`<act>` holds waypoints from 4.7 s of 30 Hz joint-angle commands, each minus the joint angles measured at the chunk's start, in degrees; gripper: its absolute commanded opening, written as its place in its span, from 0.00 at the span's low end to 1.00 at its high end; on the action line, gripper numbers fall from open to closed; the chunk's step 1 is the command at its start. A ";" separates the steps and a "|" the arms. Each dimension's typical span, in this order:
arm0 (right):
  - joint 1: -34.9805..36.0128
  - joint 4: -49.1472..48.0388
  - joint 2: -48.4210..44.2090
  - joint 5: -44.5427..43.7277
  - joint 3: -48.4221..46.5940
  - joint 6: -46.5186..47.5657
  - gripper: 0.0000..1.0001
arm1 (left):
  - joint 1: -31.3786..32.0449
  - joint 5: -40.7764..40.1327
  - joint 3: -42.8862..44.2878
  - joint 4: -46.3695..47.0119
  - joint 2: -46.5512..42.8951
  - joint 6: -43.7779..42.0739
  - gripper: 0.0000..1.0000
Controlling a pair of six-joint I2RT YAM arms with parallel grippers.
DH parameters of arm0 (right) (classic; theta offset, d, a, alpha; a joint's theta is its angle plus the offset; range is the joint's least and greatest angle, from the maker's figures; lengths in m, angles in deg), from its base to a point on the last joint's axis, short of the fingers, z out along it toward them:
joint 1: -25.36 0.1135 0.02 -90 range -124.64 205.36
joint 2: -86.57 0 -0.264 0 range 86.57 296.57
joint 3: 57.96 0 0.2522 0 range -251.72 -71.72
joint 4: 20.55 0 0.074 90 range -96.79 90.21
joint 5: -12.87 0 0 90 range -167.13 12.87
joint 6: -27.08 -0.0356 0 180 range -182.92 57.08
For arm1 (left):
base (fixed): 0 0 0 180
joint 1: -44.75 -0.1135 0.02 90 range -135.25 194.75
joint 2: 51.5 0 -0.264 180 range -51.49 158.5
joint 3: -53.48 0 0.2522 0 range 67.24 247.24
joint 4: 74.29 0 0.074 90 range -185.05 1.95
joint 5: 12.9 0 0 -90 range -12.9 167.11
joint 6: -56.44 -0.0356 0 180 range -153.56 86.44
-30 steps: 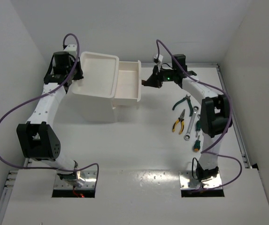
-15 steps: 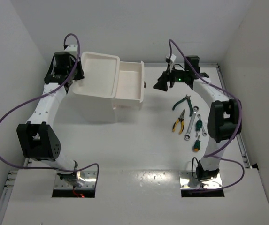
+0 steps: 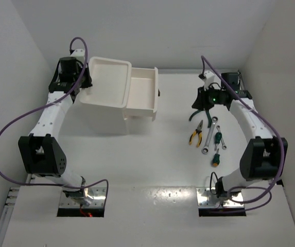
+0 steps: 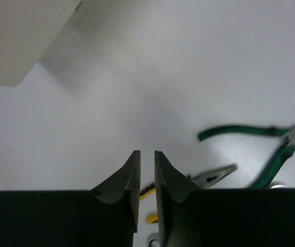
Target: Sort the tools into containers
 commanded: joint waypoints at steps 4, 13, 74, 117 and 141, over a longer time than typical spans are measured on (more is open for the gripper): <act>3.68 10.30 -5.97 -23.55 6.20 -18.57 0.00 | 0.43 0.42 -3.97 -9.96 0.97 5.23 0.00; 4.93 13.74 -4.21 -37.05 13.48 -35.84 0.28 | 0.43 -0.11 -3.97 -9.96 -0.09 5.23 0.00; 21.01 25.70 22.14 -21.79 -62.87 -20.65 0.00 | 0.43 0.42 -5.55 -9.43 -1.14 4.18 0.00; 24.01 -3.76 19.35 -13.60 -50.41 -36.39 0.11 | 0.43 1.21 -6.26 -8.38 0.09 4.18 0.00; 18.11 5.83 27.42 -8.88 -36.26 -25.74 0.03 | 0.43 1.74 -5.20 -8.38 1.23 3.56 0.00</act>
